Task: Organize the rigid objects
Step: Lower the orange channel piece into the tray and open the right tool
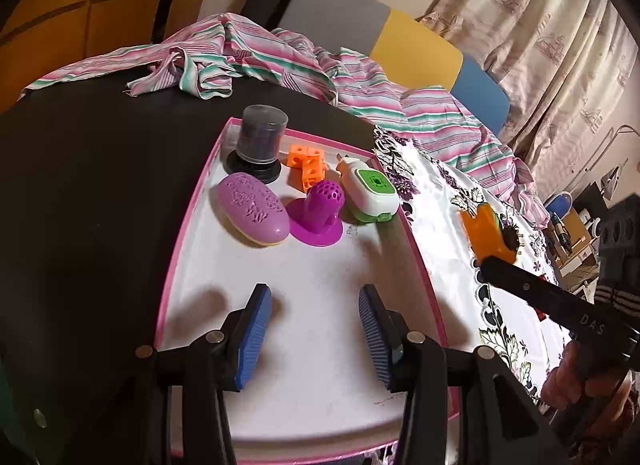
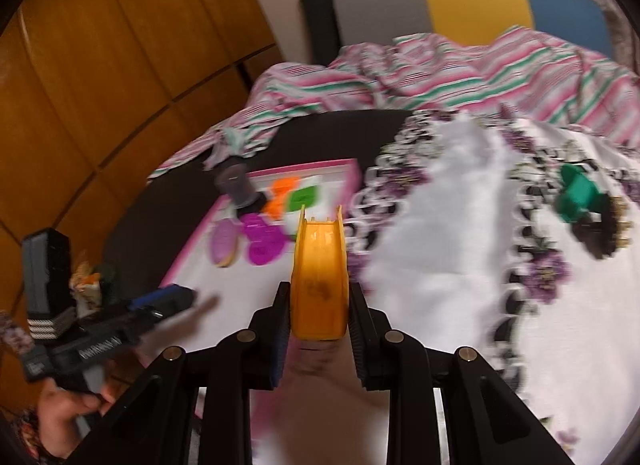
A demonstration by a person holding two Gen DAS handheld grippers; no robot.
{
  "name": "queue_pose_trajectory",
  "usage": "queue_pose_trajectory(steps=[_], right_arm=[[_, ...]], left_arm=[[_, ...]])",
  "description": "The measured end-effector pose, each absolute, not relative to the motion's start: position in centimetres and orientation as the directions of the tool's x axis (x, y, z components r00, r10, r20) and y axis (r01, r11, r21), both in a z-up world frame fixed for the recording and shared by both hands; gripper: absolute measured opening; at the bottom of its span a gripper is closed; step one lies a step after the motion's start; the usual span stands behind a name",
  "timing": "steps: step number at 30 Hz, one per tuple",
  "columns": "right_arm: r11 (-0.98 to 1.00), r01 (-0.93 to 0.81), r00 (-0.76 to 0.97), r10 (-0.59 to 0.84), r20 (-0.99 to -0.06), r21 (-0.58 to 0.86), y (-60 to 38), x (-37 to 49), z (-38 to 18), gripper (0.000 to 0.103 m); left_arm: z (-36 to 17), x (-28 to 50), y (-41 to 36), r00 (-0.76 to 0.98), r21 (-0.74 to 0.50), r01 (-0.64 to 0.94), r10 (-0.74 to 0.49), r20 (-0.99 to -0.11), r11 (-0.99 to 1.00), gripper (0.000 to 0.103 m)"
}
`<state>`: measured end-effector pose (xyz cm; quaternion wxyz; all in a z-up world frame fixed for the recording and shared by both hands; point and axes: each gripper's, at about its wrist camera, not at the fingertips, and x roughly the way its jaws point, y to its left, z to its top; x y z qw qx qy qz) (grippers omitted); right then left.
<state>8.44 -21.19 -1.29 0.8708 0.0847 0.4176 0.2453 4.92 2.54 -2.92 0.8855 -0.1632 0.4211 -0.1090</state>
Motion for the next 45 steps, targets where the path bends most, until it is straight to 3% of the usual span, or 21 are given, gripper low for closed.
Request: queue_pose_trajectory(steps=[13, 22, 35, 45], right_arm=[[0.867, -0.332, 0.429, 0.491, -0.759, 0.373, -14.2, 10.2, -3.6, 0.027], [0.929, -0.235, 0.463, 0.364, -0.808, 0.284, -13.3, 11.6, -4.4, 0.028], [0.944, -0.211, 0.557, 0.331, -0.762, 0.255, -15.3, 9.7, -2.3, 0.041], [0.938, -0.186, 0.569, 0.344, -0.747, 0.291, -16.9, 8.7, -1.5, 0.043]], left_arm=[[-2.9, 3.7, 4.2, 0.631, -0.38, 0.029, -0.311, -0.711, 0.925, 0.046], [-2.9, 3.2, 4.9, 0.636, -0.409, 0.014, -0.324, -0.701, 0.912, 0.046], [-3.1, 3.0, 4.3, 0.63, -0.428, 0.026, -0.347, -0.694, 0.903, 0.046], [-2.7, 2.6, 3.1, 0.629, -0.427, 0.056, -0.364, -0.687, 0.902, 0.046]])
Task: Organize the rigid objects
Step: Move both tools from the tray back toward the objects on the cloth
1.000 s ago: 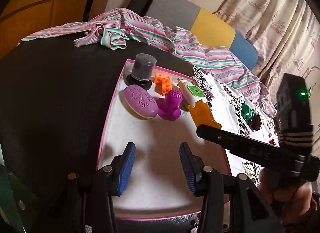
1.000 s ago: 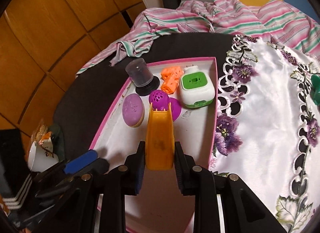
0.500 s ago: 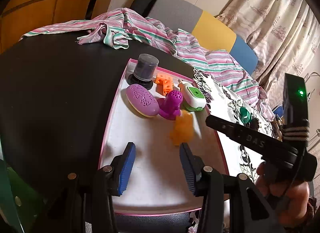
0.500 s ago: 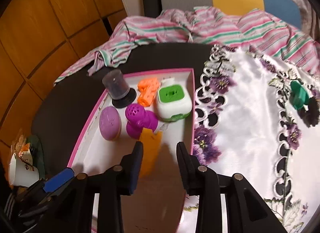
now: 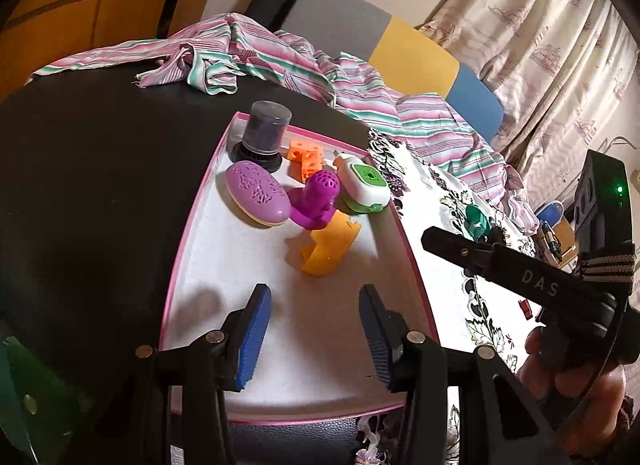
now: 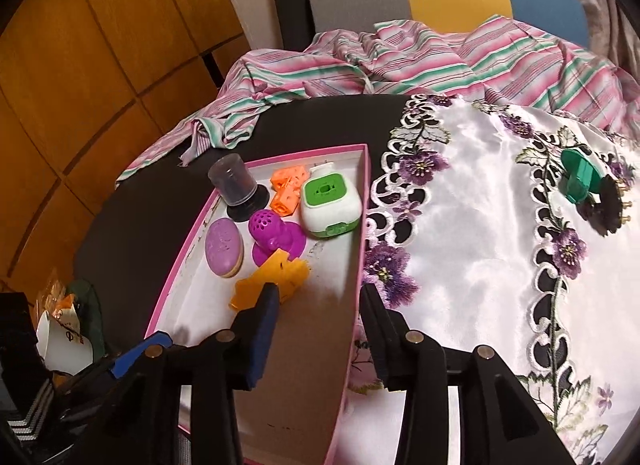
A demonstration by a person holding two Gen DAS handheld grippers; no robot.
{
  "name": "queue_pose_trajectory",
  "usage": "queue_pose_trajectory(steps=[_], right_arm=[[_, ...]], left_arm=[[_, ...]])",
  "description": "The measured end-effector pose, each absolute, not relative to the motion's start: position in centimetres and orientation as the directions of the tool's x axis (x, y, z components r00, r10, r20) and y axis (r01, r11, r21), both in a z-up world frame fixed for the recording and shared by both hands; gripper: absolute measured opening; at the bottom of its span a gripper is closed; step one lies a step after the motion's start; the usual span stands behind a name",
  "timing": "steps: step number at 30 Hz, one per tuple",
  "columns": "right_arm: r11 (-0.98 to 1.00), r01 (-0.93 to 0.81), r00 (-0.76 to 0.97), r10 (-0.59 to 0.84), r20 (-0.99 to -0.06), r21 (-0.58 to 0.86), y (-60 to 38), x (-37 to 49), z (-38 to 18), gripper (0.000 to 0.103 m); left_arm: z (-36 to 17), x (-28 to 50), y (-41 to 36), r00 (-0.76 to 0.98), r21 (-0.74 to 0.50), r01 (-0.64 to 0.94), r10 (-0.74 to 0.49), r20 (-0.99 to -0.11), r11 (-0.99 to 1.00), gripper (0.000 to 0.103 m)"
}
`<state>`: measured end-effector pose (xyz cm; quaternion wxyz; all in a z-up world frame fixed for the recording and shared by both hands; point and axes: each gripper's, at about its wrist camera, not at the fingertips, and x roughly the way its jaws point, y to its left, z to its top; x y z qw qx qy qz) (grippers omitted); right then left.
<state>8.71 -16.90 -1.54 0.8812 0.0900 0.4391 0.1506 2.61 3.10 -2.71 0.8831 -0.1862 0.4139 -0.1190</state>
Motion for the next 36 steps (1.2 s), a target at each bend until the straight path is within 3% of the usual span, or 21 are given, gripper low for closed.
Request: queue_pose_trajectory(steps=[28, 31, 36], right_arm=[[0.962, 0.071, 0.581, 0.175, -0.795, 0.264, -30.3, 8.8, -2.9, 0.052], [0.969, 0.098, 0.573, 0.13, -0.81, 0.225, -32.3, 9.2, -3.3, 0.057], [0.967, 0.178, 0.568, 0.05, -0.821, 0.181, -36.9, 10.5, -3.6, 0.058]], left_arm=[[-0.4, 2.1, -6.1, 0.548, -0.407, 0.288, -0.497, -0.673, 0.867, 0.046], [-0.4, 2.2, -7.6, 0.528, -0.401, 0.313, -0.508, -0.68, 0.861, 0.046], [-0.3, 2.3, -9.5, 0.505, -0.387, 0.345, -0.517, -0.692, 0.855, 0.046]])
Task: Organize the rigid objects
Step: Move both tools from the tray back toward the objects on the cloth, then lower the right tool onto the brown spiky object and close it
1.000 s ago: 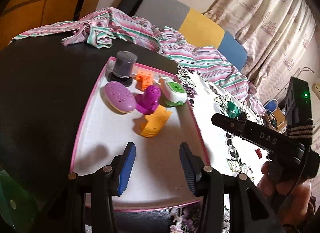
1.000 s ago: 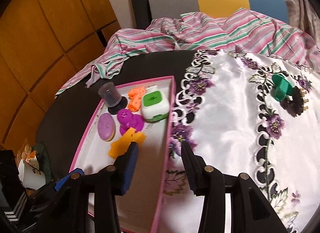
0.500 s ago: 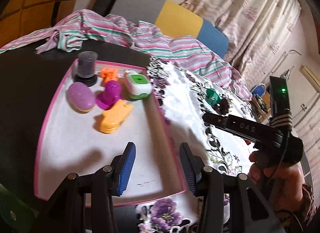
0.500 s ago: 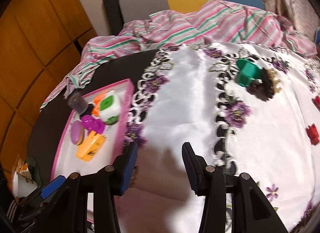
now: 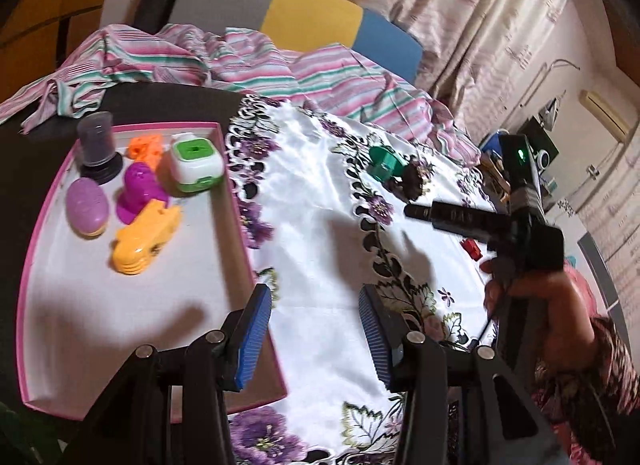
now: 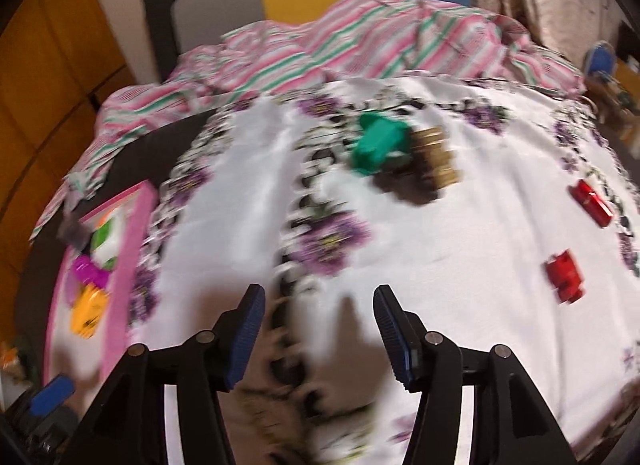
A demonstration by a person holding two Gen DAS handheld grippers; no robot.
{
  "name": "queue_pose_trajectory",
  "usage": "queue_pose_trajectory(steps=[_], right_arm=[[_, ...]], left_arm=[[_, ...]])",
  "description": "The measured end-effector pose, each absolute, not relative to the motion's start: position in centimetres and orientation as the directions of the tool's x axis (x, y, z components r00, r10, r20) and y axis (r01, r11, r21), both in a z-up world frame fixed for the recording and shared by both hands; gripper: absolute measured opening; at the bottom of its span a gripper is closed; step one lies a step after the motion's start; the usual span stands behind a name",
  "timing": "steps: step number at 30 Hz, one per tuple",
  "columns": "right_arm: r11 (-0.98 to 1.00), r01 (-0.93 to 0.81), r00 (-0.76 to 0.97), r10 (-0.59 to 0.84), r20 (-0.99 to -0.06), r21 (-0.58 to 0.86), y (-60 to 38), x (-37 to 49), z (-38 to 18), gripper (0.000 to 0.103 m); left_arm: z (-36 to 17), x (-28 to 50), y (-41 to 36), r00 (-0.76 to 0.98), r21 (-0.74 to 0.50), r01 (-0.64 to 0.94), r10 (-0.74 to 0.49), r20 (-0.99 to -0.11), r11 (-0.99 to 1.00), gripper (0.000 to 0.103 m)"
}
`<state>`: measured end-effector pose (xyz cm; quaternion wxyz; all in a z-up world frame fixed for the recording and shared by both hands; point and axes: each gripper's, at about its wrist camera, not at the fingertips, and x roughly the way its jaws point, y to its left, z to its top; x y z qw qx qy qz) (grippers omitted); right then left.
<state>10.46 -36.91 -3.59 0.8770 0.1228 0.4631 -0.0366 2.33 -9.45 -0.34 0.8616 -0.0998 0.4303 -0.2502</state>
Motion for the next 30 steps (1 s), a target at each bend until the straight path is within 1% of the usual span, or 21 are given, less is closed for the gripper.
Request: queue_pose_trajectory(steps=[1, 2, 5, 8, 12, 15, 18, 20, 24, 25, 26, 29, 30], right_arm=[[0.965, 0.192, 0.573, 0.039, -0.819, 0.18, -37.9, 10.8, -3.5, 0.059], [0.963, 0.205, 0.584, 0.022, -0.811, 0.173, -39.1, 11.4, -3.4, 0.064], [0.965, 0.222, 0.617, -0.025, -0.787, 0.143, -41.4, 13.2, -2.9, 0.072], [0.967, 0.231, 0.623, -0.061, -0.78, 0.109, -42.9, 15.2, -3.1, 0.072], [0.965, 0.218, 0.637, -0.026, -0.771, 0.148, -44.6, 17.4, -4.1, 0.072], [0.976, 0.183, 0.628, -0.024, -0.778, 0.118, -44.8, 18.8, -5.2, 0.072], [0.976, 0.179, 0.606, -0.01, -0.796, 0.124, -45.2, 19.6, -6.1, 0.064], [0.972, 0.176, 0.601, 0.02, -0.799, 0.157, -45.6, 19.8, -6.4, 0.055], [0.958, 0.216, 0.591, 0.027, -0.806, 0.191, -46.4, 19.5, -6.4, 0.055], [0.954, 0.229, 0.589, 0.022, -0.808, 0.193, -46.7, 19.4, -6.3, 0.052], [0.952, 0.24, 0.596, 0.01, -0.803, 0.19, -46.9, 19.2, -5.9, 0.044], [0.95, 0.286, 0.574, -0.066, -0.816, 0.125, -47.6, 18.8, -5.5, 0.043], [0.946, 0.297, 0.569, -0.066, -0.819, 0.13, -47.9, 18.7, -5.6, 0.043]], left_arm=[[-0.4, 2.3, -9.8, 0.5, -0.386, 0.35, -0.519, -0.693, 0.853, 0.046], [-0.4, 2.3, -10.1, 0.494, -0.388, 0.354, -0.523, -0.695, 0.851, 0.046], [-0.5, 2.4, -11.0, 0.482, -0.383, 0.365, -0.524, -0.702, 0.848, 0.046], [-0.5, 2.4, -11.6, 0.475, -0.378, 0.372, -0.523, -0.708, 0.848, 0.046], [-0.6, 2.4, -12.6, 0.461, -0.362, 0.383, -0.516, -0.722, 0.85, 0.046], [-0.8, 2.7, -13.3, 0.455, -0.352, 0.387, -0.508, -0.732, 0.852, 0.046], [-1.0, 3.0, -14.0, 0.449, -0.348, 0.389, -0.505, -0.737, 0.853, 0.046], [-1.1, 3.4, -14.6, 0.438, -0.354, 0.394, -0.512, -0.739, 0.848, 0.046], [-0.8, 4.5, -16.3, 0.431, -0.345, 0.414, -0.516, -0.74, 0.842, 0.046], [-0.7, 5.0, -17.0, 0.429, -0.343, 0.423, -0.519, -0.739, 0.839, 0.046], [-0.6, 5.4, -17.4, 0.427, -0.34, 0.428, -0.519, -0.74, 0.837, 0.046], [-0.6, 7.2, -19.6, 0.416, -0.327, 0.449, -0.518, -0.747, 0.832, 0.046], [-0.6, 7.9, -20.4, 0.414, -0.319, 0.459, -0.517, -0.749, 0.829, 0.046]])
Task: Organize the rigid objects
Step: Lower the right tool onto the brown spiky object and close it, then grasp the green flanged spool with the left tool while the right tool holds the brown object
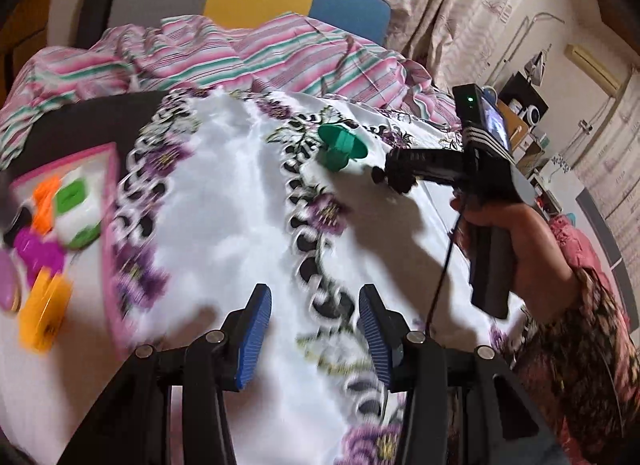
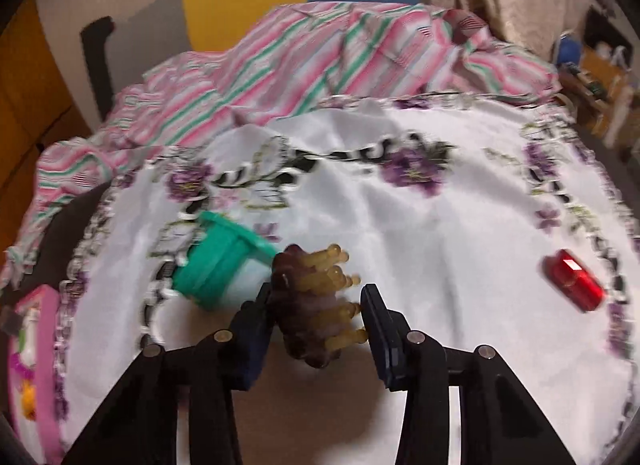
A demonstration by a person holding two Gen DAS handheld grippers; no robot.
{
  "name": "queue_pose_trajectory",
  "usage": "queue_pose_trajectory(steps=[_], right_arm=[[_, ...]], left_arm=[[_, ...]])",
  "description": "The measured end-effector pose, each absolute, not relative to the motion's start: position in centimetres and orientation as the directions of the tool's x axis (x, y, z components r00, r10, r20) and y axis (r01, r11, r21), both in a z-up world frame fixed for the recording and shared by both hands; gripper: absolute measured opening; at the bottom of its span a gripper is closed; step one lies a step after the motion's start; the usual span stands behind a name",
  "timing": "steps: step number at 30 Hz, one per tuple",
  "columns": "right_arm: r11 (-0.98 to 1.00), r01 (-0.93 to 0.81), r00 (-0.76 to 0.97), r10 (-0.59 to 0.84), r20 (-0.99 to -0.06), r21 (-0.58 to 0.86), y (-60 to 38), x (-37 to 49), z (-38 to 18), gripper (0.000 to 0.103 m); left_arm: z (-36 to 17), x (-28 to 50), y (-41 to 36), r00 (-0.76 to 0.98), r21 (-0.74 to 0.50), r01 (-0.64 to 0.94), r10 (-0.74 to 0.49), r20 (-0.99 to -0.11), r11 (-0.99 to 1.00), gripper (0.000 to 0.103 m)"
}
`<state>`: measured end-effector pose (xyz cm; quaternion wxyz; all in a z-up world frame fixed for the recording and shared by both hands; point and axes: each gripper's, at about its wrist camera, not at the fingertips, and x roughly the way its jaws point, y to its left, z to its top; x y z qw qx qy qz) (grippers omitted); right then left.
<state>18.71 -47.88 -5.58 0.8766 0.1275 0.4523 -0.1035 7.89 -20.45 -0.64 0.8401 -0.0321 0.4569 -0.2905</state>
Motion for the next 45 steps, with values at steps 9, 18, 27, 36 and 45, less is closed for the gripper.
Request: queue_pose_trajectory(steps=[9, 18, 27, 36, 45], right_arm=[[0.884, 0.423, 0.534, -0.067, -0.843, 0.198, -51.1, 18.0, -5.7, 0.043], [0.866, 0.441, 0.533, -0.043, -0.845, 0.234, -51.6, 17.8, -5.9, 0.043], [0.864, 0.443, 0.531, -0.038, -0.846, 0.239, -51.4, 18.0, -5.9, 0.043], [0.871, 0.436, 0.529, -0.047, -0.847, 0.224, -51.3, 18.1, -5.9, 0.043], [0.883, 0.41, 0.538, -0.032, -0.842, 0.229, -50.9, 18.3, -5.8, 0.043]], left_arm=[[-0.8, 15.2, -29.1, 0.417, -0.241, 0.527, -0.495, -0.762, 0.815, 0.046], [-3.4, 21.3, -35.7, 0.436, -0.121, 0.563, -0.418, -0.797, 0.817, 0.047], [-5.7, 22.9, -37.2, 0.464, -0.091, 0.538, -0.385, -0.797, 0.838, 0.047], [-6.0, 22.5, -36.4, 0.508, -0.086, 0.542, -0.407, -0.759, 0.836, 0.03], [-6.0, 20.4, -33.7, 0.525, -0.079, 0.538, -0.407, -0.747, 0.839, 0.03]])
